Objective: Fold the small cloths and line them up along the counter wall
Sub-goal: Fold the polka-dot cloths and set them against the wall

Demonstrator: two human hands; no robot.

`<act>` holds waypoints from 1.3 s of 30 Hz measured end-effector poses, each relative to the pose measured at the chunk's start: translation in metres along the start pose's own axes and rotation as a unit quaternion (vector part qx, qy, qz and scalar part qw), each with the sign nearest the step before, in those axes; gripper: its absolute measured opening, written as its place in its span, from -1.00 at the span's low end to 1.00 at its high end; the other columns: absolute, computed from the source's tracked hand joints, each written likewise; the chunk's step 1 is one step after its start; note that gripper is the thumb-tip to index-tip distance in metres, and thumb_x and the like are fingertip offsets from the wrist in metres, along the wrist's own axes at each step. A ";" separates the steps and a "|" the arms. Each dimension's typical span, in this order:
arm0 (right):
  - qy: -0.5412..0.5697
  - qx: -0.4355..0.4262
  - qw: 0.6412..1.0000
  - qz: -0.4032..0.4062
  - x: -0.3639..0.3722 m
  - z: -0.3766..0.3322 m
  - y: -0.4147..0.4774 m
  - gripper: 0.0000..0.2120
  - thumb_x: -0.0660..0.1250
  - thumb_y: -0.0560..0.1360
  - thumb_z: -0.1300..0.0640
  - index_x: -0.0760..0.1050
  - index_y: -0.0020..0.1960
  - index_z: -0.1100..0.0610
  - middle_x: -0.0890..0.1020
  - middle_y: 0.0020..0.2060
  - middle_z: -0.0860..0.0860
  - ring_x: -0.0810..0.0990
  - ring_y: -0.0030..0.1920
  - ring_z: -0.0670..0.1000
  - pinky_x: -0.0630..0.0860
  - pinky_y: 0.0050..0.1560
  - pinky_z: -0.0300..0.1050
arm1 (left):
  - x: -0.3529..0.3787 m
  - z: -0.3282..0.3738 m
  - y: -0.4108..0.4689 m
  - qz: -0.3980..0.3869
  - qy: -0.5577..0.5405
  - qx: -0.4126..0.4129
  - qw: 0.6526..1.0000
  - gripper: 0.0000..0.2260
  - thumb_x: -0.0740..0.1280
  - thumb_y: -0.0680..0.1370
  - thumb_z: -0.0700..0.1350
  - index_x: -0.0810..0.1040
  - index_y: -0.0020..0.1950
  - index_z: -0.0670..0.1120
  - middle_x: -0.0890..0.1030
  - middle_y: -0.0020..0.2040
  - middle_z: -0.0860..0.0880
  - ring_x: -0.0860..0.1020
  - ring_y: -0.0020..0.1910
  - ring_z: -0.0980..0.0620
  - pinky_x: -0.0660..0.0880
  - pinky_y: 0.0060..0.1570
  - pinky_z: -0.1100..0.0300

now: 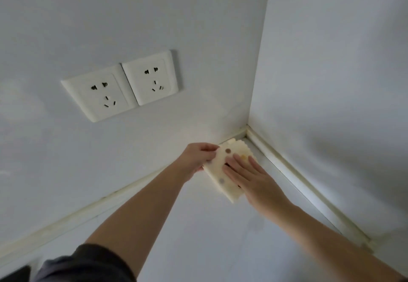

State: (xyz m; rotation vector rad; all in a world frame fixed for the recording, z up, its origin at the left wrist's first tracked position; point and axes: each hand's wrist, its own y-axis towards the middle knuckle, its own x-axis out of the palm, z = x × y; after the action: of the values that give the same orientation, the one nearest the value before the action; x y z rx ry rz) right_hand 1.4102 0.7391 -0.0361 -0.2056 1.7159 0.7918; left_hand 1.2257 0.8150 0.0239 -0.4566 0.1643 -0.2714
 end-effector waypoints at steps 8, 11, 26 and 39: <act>-0.028 0.014 0.986 -0.166 0.053 0.046 0.030 -0.17 0.64 0.03 0.25 0.46 0.27 0.13 0.52 0.30 0.07 0.49 0.32 0.11 0.50 0.19 0.07 | 0.022 -0.020 0.067 0.175 0.401 0.130 0.890 -0.65 0.13 0.50 -0.35 0.57 0.16 -0.09 0.61 0.11 -0.06 0.55 0.11 -0.07 0.44 0.07 0.20; 0.002 -0.005 0.989 -0.150 0.055 0.053 0.029 -0.30 0.62 0.18 0.17 0.50 0.29 0.16 0.50 0.33 0.09 0.44 0.35 0.15 0.48 0.22 0.14 | 0.024 -0.036 0.054 0.209 0.430 0.166 0.863 -0.59 0.13 0.50 -0.38 0.51 0.27 -0.09 0.55 0.18 -0.06 0.52 0.12 -0.07 0.41 0.03 0.20; 0.014 0.058 0.977 -0.207 0.050 0.075 0.047 -0.25 -0.42 0.43 -0.12 -0.12 0.56 0.12 -0.12 0.55 0.00 -0.30 0.48 -0.08 -0.30 0.46 -0.08 | 0.044 -0.085 0.033 0.132 0.638 0.179 0.737 -0.35 -0.40 0.49 0.17 -0.25 0.53 -0.11 -0.26 0.53 -0.01 -0.29 0.51 0.02 -0.28 0.46 -0.01; -0.039 0.167 0.955 -0.240 0.059 0.048 0.039 -0.21 -0.52 0.38 -0.14 -0.16 0.57 0.04 -0.15 0.56 -0.05 -0.30 0.50 -0.07 -0.22 0.47 0.18 | 0.041 -0.102 0.026 0.131 0.621 0.079 0.769 -0.37 -0.35 0.53 0.18 -0.32 0.51 -0.14 -0.28 0.55 -0.07 -0.30 0.51 0.02 -0.27 0.48 0.01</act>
State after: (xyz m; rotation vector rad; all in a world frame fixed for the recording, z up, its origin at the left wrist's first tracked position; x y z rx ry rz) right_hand 1.4101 0.8131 -0.0797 -0.3377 1.6048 0.1454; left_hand 1.2486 0.7832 -0.0819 -0.0076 1.4963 -0.2733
